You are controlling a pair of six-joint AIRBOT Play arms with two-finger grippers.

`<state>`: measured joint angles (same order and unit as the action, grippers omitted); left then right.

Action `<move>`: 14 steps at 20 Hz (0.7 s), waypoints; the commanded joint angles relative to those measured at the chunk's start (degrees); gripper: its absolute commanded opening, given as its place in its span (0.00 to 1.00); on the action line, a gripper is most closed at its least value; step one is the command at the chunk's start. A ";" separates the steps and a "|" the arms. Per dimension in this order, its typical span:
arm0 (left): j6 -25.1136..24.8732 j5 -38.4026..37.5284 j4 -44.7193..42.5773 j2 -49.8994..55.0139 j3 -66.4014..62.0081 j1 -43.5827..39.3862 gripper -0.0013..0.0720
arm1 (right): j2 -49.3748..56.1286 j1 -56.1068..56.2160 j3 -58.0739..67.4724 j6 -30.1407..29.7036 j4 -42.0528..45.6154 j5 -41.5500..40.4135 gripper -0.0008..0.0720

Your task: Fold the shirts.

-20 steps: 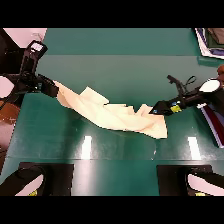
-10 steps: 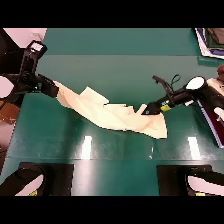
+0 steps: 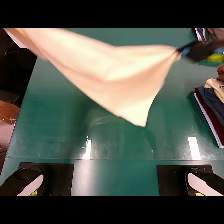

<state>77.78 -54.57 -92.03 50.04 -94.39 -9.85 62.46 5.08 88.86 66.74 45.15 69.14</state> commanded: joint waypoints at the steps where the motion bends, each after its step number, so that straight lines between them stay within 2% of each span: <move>1: 0.17 0.13 1.25 -0.46 -15.06 0.00 0.06 | -6.71 -5.20 9.68 0.31 0.13 -3.98 0.03; 5: -0.09 0.04 6.32 -0.46 -24.72 0.00 0.06 | -10.08 -10.51 16.96 0.31 0.11 -1.60 0.03; 9: -0.26 -0.20 12.76 -0.48 -27.76 0.00 0.06 | -10.60 -17.92 22.69 0.35 0.11 2.10 0.03; 11: -0.24 -2.95 15.93 -0.46 -27.67 0.00 0.06 | -9.18 -21.84 25.29 1.81 0.02 3.89 0.03; 14: -0.24 -9.03 15.39 0.26 -22.05 0.00 0.06 | -2.89 -23.08 29.51 5.09 -0.09 9.14 0.03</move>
<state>77.65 -58.54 -78.41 49.84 -119.61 -9.89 55.42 -15.57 114.61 68.97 44.91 73.52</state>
